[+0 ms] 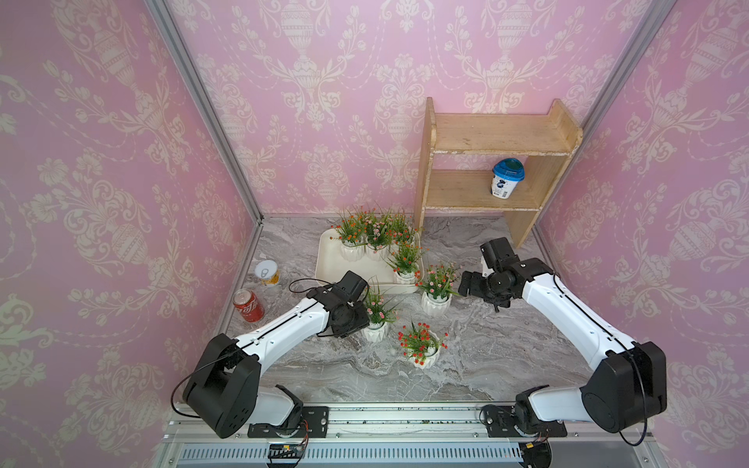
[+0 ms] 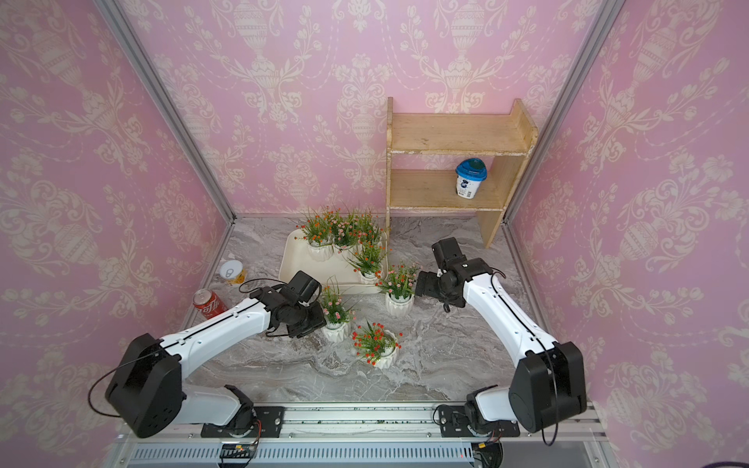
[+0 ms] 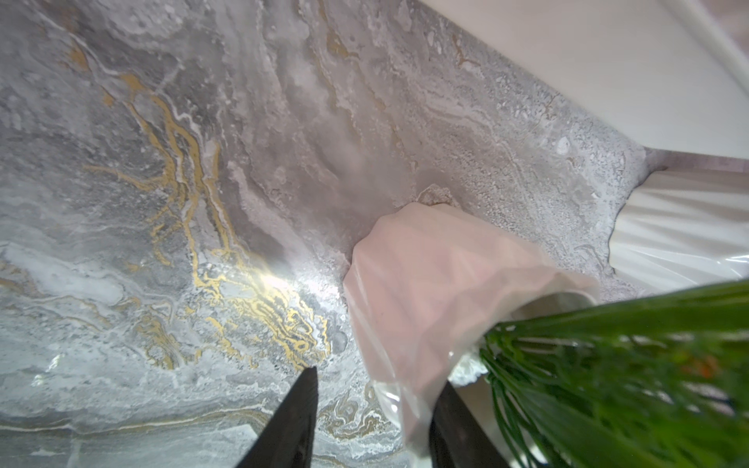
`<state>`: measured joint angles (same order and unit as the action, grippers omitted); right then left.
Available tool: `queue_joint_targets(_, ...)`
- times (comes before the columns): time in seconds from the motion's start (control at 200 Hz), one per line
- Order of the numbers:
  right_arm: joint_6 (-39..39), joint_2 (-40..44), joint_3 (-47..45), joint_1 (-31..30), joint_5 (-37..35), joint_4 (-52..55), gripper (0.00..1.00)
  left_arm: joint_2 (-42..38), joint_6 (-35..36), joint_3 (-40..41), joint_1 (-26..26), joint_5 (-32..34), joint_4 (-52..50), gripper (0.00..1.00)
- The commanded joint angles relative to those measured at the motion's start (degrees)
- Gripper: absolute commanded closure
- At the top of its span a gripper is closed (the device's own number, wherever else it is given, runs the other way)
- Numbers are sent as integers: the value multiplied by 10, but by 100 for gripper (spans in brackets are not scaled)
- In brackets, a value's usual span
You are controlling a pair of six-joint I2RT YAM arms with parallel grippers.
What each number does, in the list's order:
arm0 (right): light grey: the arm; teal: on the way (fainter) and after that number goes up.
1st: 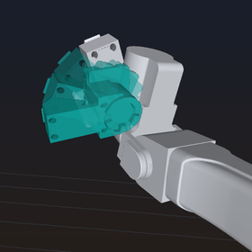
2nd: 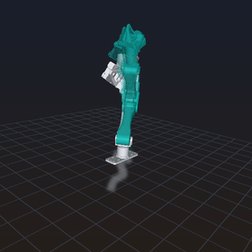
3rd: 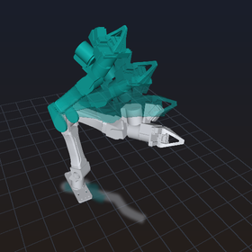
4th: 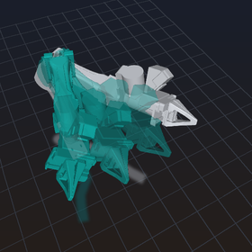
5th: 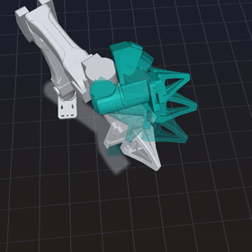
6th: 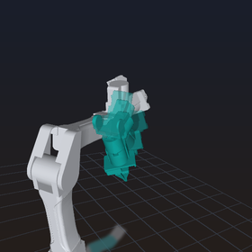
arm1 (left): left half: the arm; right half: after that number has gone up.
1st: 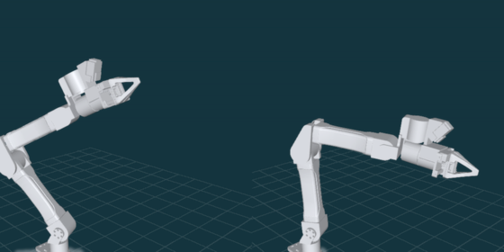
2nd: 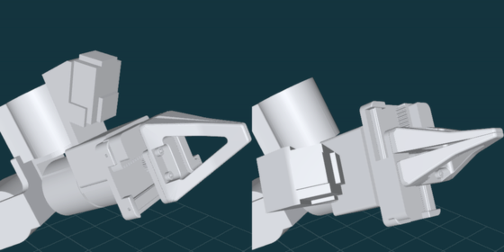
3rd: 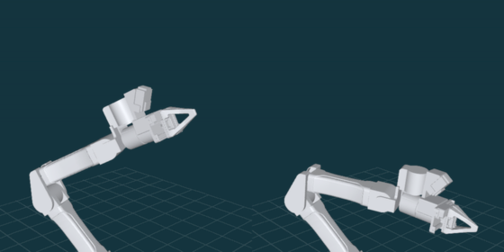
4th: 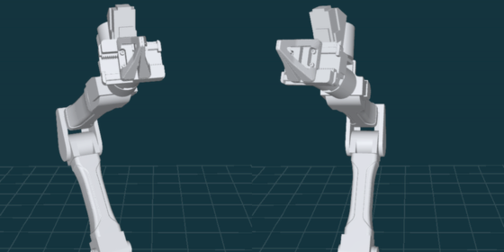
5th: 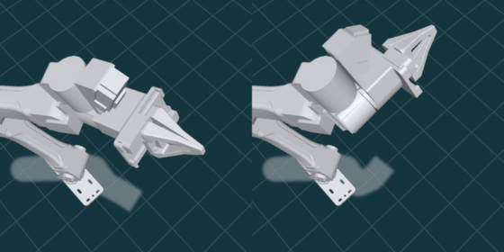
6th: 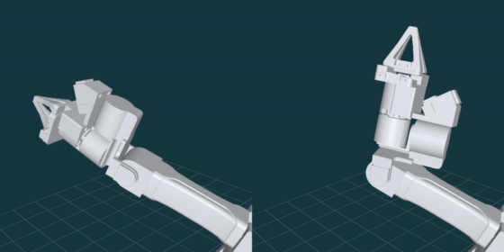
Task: Put the potted gypsophila into the storage box
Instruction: Pick up the baby's breath potted plant from the center of the board.
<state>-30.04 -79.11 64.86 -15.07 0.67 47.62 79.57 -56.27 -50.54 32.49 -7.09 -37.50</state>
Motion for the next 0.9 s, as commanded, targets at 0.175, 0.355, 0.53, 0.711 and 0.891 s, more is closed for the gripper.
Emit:
queue_joint_targets(0.175, 5, 19, -7, 5, 2, 4, 5, 9, 14, 4, 3, 32, -41, 68)
queue_joint_targets(0.355, 4, 19, -6, 5, 4, 4, 5, 8, 16, 4, 4, 36, -45, 76)
queue_joint_targets(0.53, 3, 19, -4, 6, 4, 5, 5, 6, 20, 4, 4, 37, -48, 82)
queue_joint_targets(0.711, 2, 19, -4, 6, 4, 5, 5, 5, 25, -1, 4, 37, -57, 89)
queue_joint_targets(0.891, 3, 22, -4, 6, 2, 7, 5, -6, 39, -15, 2, 49, -82, 92)
